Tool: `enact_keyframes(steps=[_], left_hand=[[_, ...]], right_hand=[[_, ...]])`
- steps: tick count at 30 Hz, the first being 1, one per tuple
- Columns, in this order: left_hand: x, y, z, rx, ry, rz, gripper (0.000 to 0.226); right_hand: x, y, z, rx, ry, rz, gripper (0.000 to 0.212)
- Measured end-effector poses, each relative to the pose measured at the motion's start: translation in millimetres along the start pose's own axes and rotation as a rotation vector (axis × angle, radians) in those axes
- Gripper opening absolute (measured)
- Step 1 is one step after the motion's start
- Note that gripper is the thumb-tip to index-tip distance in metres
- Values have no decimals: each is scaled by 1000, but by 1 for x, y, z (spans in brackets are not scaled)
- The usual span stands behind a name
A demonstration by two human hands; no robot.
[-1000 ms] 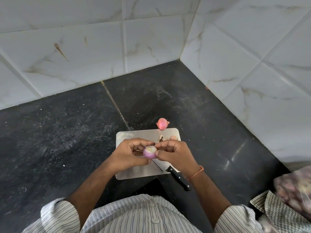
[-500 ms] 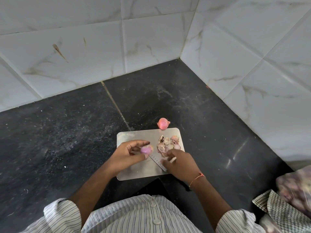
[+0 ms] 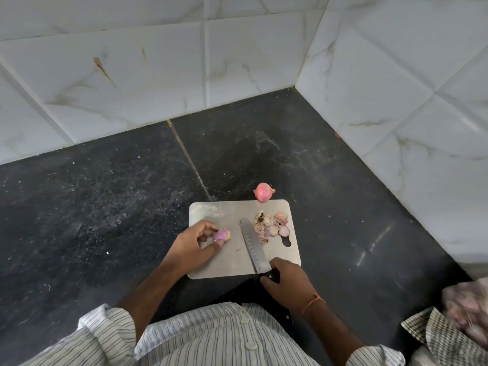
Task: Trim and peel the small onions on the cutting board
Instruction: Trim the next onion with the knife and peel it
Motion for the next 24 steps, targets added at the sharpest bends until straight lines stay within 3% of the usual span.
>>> enact_keyframes(steps=[7,15,24], left_hand=[[-11,-2,-11,-138,27,58,32],[-7,-3,-11,-187,32,100,40],[-14,3,-2,-169,-20,116,32]], right_hand=[[23,-18,4,-119,264,-77,14],[56,-15,7,-138,140,-122,33],[70,-24,2,-161,36,-125,32]])
Point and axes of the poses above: each hand's wrist, its own y-axis towards the middle knuckle, its own z-axis out of the palm, x = y × z, the point moved 8 cm from there along y, towards the middle knuckle, and after that the axes turned 5 degrees about x, right-handed, at the moved point
